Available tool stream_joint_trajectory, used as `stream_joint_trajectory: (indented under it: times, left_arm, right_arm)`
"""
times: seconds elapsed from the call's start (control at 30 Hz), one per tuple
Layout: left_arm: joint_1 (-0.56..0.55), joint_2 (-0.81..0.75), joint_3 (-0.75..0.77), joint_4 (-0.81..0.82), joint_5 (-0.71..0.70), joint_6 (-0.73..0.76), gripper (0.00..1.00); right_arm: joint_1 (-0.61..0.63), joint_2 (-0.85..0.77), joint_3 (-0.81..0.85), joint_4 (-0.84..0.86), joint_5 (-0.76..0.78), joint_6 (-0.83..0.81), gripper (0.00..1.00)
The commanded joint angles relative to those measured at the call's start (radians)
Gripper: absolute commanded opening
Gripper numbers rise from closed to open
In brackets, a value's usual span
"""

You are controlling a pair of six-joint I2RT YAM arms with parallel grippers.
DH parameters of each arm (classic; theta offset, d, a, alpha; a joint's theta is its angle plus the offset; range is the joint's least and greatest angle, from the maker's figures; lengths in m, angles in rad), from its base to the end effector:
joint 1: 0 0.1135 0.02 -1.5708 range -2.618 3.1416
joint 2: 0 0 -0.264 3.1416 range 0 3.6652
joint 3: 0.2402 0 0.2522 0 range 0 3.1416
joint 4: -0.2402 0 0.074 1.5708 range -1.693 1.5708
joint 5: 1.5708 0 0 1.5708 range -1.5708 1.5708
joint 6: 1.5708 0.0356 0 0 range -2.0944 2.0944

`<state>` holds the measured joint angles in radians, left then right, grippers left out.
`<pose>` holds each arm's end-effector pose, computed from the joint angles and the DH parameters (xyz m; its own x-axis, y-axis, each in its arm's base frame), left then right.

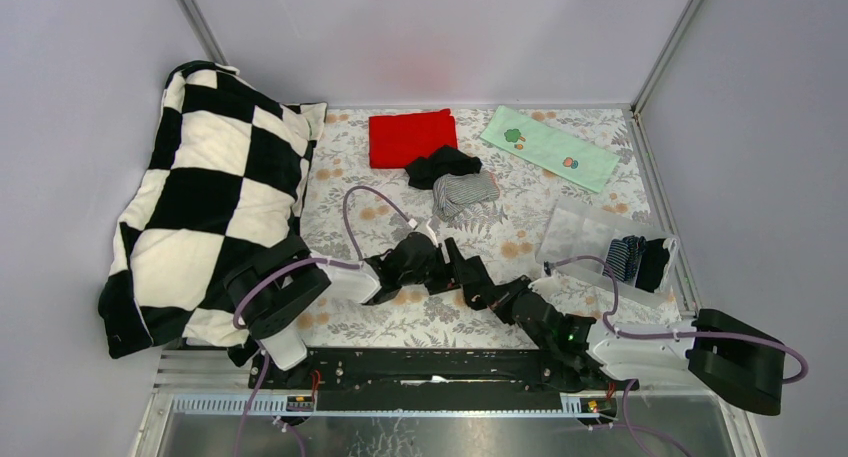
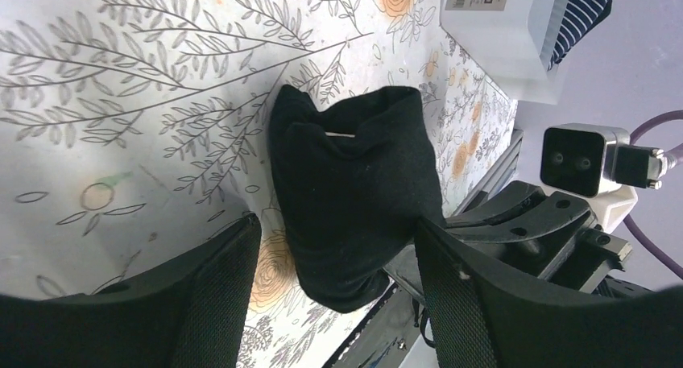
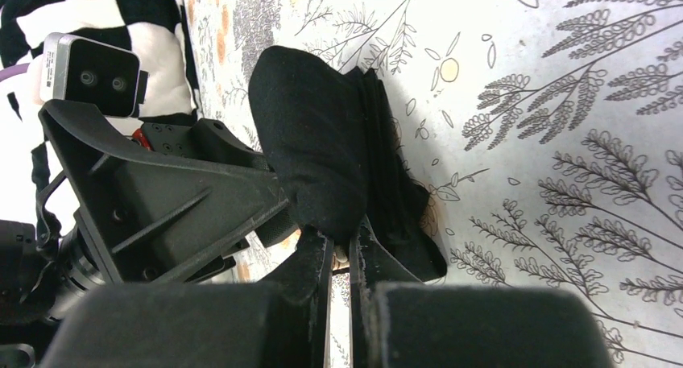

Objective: Roll the underwear
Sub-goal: Roll the underwear to the center of the board.

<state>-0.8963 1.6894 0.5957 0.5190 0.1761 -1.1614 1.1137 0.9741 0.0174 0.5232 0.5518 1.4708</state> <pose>0.1878 -0.2449 0.1263 -0.9248 -0.2897 -0.2467 0.0312 0.5885 -0.8079 0.0858 0.1322 0.1224 -0.5699 0.7611 -0.3097 0.1291 0.4552 0.8810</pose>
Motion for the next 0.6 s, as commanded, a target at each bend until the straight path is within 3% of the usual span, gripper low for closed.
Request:
stream_joint_trajectory:
  times: [0.0,0.2,0.57]
  left_arm:
    - [-0.029,0.041,0.036,0.048,-0.039,-0.014,0.75]
    - [-0.048,0.084,0.046,0.074,-0.041,-0.032,0.75]
    - [-0.052,0.140,0.068,0.101,-0.035,-0.044,0.74]
  right_arm:
    - [0.008,-0.008,-0.045,-0.169,0.038,0.026,0.00]
    - [0.008,-0.021,-0.032,-0.238,0.009,0.036,0.00]
    - [0.008,0.048,-0.044,-0.130,-0.051,-0.008,0.00]
